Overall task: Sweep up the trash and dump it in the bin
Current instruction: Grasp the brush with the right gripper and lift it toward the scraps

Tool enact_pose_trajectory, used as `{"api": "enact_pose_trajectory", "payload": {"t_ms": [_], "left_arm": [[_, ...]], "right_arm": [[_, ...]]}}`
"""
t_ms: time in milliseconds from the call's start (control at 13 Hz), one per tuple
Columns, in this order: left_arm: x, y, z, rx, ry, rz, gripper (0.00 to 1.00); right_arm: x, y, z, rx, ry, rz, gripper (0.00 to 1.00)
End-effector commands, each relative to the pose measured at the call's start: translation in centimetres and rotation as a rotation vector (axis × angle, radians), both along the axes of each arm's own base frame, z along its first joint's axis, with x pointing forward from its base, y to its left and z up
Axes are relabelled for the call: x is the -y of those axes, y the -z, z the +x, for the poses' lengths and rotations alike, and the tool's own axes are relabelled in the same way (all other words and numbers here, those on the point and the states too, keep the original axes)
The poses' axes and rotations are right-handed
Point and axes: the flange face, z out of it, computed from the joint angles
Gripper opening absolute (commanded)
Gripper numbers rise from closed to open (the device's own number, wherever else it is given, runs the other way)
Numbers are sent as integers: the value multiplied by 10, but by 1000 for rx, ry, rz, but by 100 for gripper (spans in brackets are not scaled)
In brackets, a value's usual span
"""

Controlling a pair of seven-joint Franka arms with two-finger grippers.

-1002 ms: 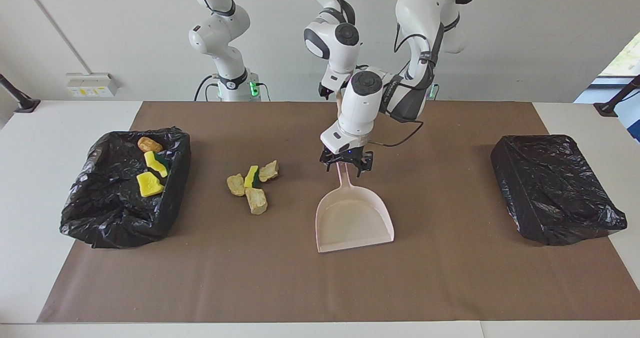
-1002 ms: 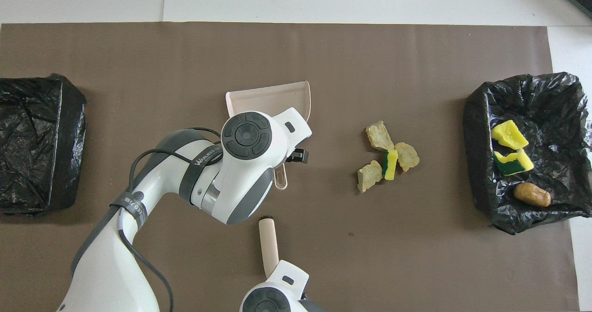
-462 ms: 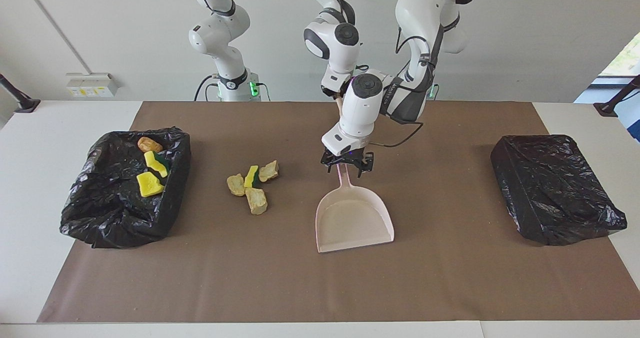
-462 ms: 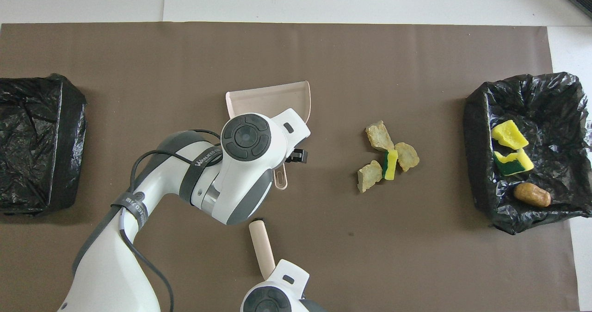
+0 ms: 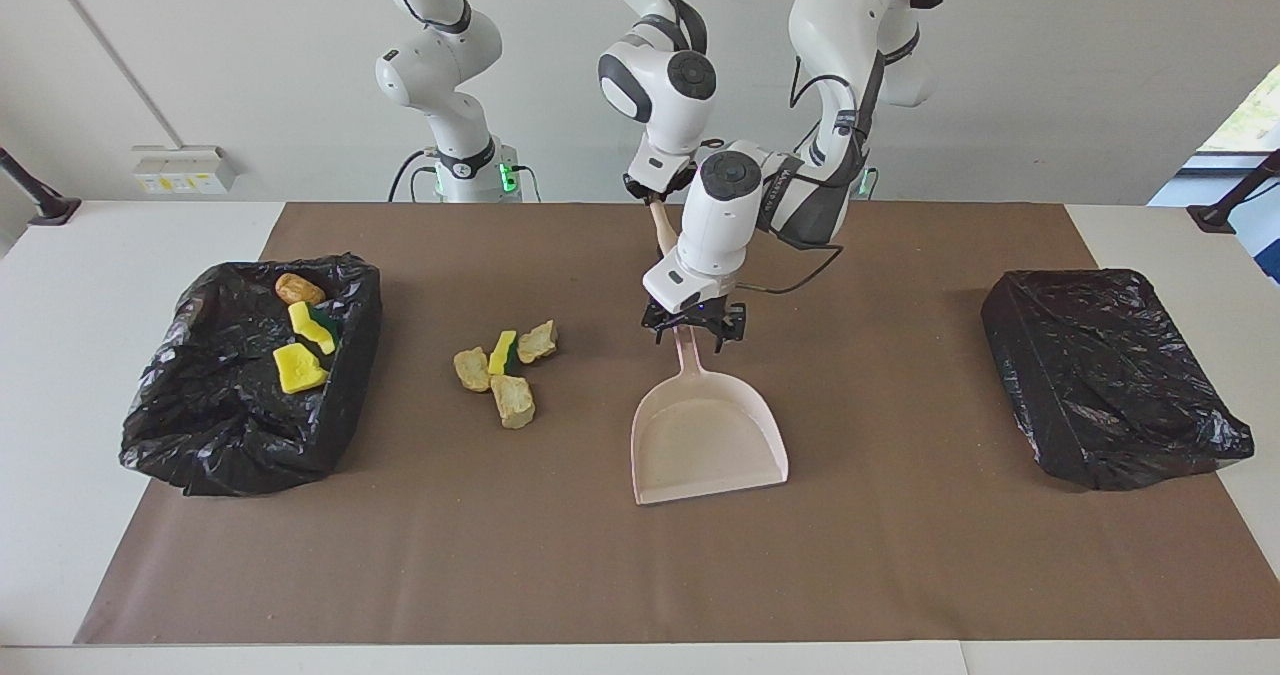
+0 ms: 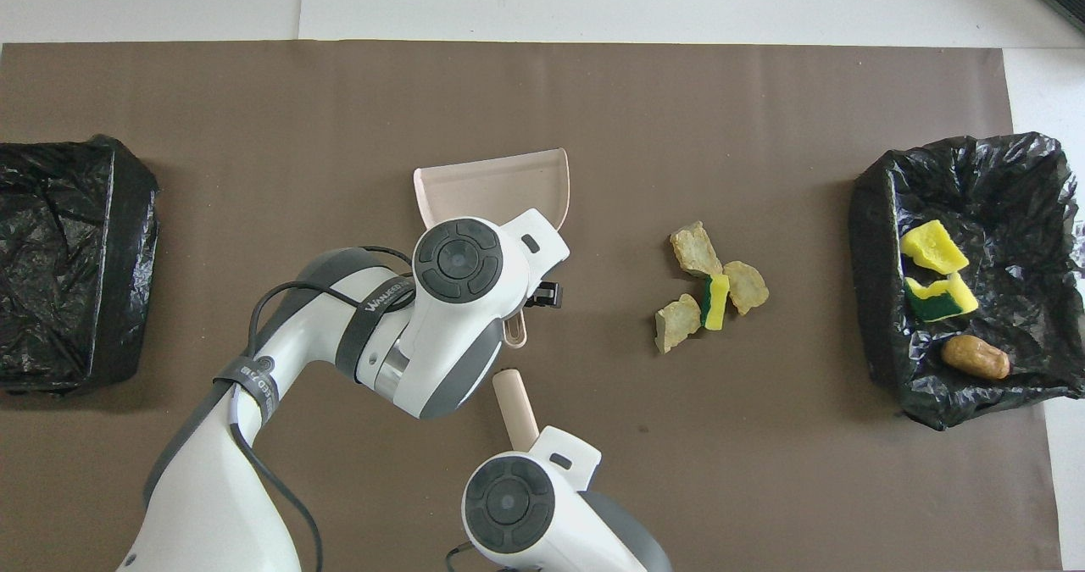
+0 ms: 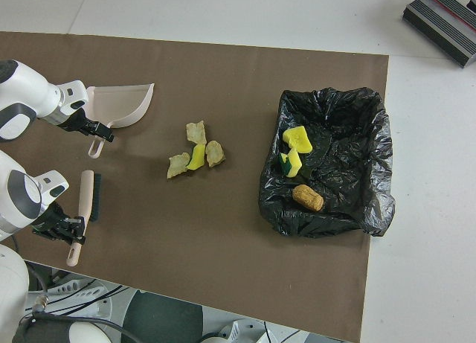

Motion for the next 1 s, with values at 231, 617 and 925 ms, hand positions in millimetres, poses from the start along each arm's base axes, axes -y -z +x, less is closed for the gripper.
{"api": "enact_pose_trajectory", "payload": {"t_ms": [231, 617, 925], "left_arm": [[5, 2, -11, 4, -96, 3, 34], [-12, -4, 2, 38, -49, 48, 5], [-44, -38, 8, 41, 152, 133, 1]], "right_arm": [[143, -52, 67, -105, -99, 32, 0], [222, -49, 109, -80, -103, -48, 0], [260, -42, 140, 35, -64, -93, 0]]}}
